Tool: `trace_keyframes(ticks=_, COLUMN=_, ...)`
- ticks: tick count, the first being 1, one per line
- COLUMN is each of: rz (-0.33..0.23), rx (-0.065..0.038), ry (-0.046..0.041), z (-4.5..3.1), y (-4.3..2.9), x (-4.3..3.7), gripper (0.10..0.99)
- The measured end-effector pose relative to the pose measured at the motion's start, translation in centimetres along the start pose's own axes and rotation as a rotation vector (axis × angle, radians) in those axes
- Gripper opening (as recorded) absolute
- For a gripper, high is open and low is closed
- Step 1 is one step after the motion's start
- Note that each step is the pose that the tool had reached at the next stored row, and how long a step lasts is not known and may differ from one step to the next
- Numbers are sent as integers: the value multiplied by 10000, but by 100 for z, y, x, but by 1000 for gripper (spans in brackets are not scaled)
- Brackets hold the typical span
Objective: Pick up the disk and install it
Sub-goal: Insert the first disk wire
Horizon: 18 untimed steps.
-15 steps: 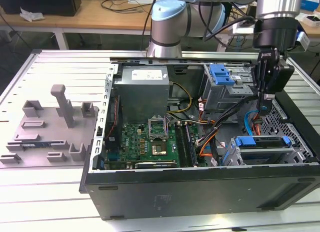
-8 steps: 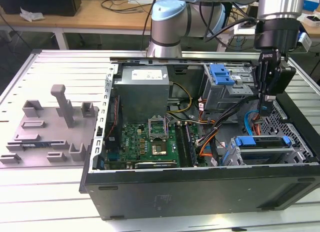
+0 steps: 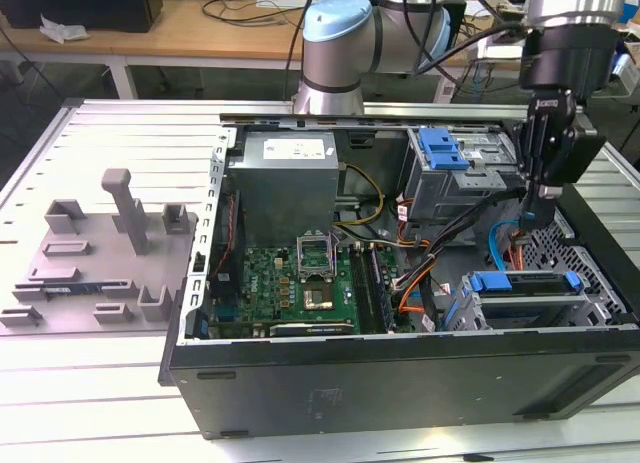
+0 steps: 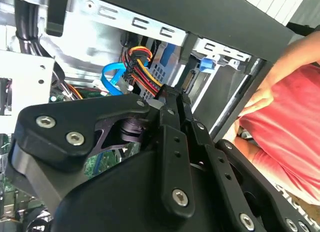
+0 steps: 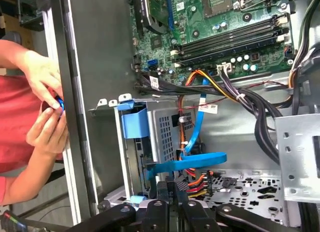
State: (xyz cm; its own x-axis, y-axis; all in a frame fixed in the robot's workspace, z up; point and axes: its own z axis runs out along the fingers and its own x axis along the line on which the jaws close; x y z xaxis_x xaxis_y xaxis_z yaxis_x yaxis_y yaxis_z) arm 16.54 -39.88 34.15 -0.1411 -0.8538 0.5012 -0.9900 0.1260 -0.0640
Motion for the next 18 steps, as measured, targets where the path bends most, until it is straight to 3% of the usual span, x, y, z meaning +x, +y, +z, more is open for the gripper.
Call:
trace_keyframes(ticks=2, rz=-2, rx=-39, ry=-276, z=31, y=-9, x=58, gripper=169)
trace_keyframes(ticks=6, rz=-6, rx=-97, ry=-679, z=72, y=-19, x=128, gripper=169)
trace_keyframes(ticks=8, rz=-9, rx=-148, ry=-1037, z=130, y=-33, x=226, gripper=169)
trace_keyframes(ticks=10, rz=-11, rx=-170, ry=-1196, z=157, y=-40, x=273, gripper=169)
trace_keyframes(ticks=12, rz=-14, rx=-220, ry=-1545, z=218, y=-56, x=375, gripper=169)
trace_keyframes(ticks=16, rz=-17, rx=-268, ry=-1884, z=283, y=-72, x=486, gripper=169)
trace_keyframes(ticks=17, rz=-18, rx=-285, ry=-2005, z=308, y=-78, x=527, gripper=169)
trace_keyframes(ticks=18, rz=-19, rx=-313, ry=-2199, z=332, y=-84, x=569, gripper=169)
